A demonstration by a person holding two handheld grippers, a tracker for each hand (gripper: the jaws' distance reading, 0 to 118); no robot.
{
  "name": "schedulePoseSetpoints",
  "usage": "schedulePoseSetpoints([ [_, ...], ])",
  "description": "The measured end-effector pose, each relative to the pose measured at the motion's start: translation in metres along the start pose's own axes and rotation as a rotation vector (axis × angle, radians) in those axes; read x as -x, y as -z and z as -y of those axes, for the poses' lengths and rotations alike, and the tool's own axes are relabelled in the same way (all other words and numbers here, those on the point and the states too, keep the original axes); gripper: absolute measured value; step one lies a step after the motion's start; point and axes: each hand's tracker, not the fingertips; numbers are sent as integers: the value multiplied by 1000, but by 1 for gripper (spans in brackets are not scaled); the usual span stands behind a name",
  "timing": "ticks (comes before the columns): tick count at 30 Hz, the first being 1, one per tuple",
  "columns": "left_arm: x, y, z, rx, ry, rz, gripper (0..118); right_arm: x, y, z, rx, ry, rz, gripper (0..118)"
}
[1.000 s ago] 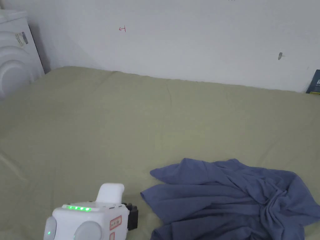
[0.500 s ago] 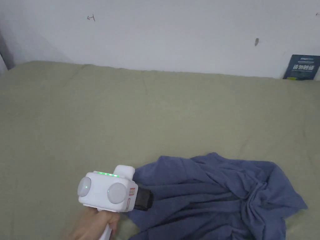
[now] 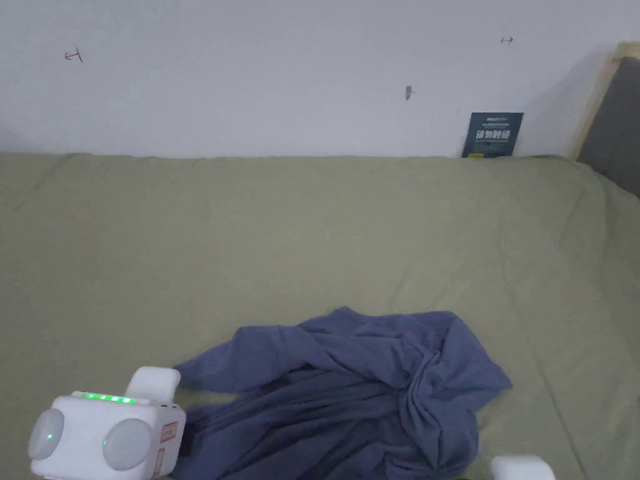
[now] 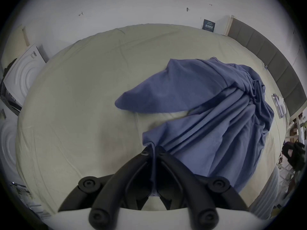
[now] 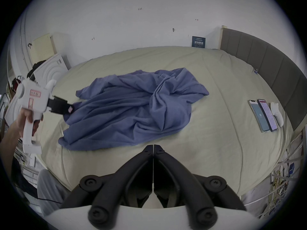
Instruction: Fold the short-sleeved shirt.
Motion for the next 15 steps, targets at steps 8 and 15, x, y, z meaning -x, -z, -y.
schedulePoseSetpoints([
  [8, 6, 9, 11, 8, -92, 37, 1, -49, 67, -110, -64, -76, 68, 1],
  [15, 13, 7, 12, 6, -126, 79, 1, -72, 155, -211, 27, -193, 83, 1],
])
